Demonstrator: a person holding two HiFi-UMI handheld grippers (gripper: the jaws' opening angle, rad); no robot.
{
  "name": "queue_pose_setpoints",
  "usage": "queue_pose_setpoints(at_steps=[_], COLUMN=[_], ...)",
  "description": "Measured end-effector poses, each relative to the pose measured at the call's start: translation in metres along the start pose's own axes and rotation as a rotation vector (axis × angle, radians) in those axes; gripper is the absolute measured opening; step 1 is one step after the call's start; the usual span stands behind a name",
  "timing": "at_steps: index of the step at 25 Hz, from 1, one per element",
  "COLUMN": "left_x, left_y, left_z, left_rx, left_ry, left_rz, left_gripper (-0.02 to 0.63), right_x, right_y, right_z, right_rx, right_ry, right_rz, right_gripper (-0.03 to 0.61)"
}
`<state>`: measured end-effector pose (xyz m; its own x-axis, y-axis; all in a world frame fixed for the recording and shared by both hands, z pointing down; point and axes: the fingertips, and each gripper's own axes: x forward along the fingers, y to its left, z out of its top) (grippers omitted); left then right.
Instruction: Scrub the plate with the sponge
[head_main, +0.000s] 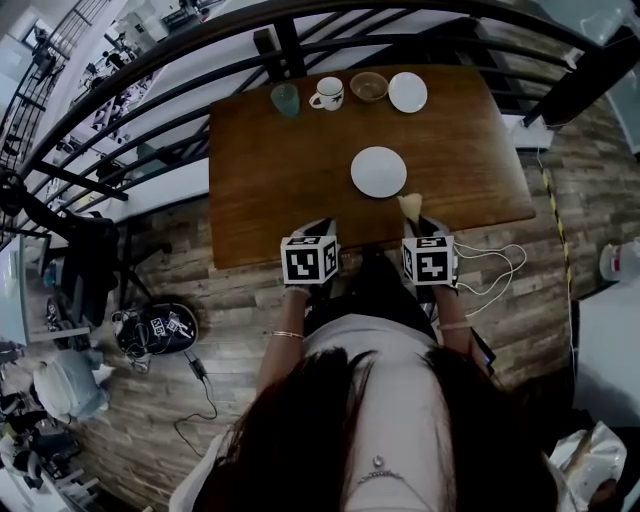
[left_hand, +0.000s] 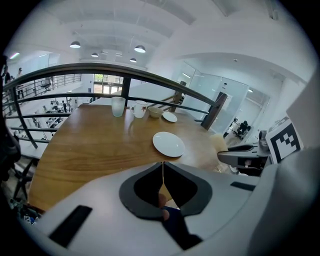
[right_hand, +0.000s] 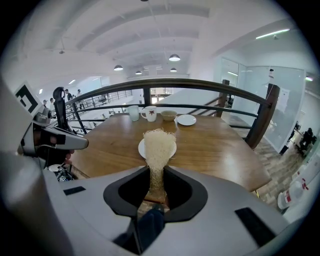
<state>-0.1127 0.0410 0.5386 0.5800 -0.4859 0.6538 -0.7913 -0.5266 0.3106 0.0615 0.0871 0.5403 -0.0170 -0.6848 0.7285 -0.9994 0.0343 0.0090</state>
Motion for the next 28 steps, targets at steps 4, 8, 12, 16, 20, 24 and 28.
queue_pose_setpoints(at_steps=[4, 8, 12, 16, 20, 24, 28], left_x=[-0.004, -0.005, -0.005, -0.005, -0.003, 0.004, 0.012], left_y=[-0.002, -0.002, -0.005, -0.006, -0.01, -0.015, -0.016], left_z=[-0.001, -0.004, -0.006, -0.005, -0.003, -0.003, 0.0], left_rx=[0.002, -0.006, -0.011, -0.03, -0.036, -0.036, -0.037], left_ry=[-0.002, -0.01, -0.008, -0.007, -0.005, 0.001, 0.005], left_rz=[-0.007, -0.009, -0.011, -0.021, -0.031, -0.042, -0.05], left_gripper=[0.017, 0.017, 0.017, 0.017, 0.017, 0.017, 0.017], right_x=[-0.003, -0.003, -0.003, -0.004, -0.004, -0.002, 0.003], right_y=[0.001, 0.001, -0.001, -0.001, -0.004, -0.008, -0.01], right_z=[-0.002, -0.004, -0.006, -0.004, -0.003, -0.005, -0.003], right_rx=[0.0, 0.004, 0.006, -0.001, -0.002, -0.002, -0.004], right_ry=[0.002, -0.003, 0.002, 0.002, 0.003, 0.006, 0.007], right_rz=[-0.002, -0.006, -0.005, -0.004, -0.004, -0.005, -0.004], right_gripper=[0.097, 0.097, 0.097, 0.098, 0.097, 0.097, 0.097])
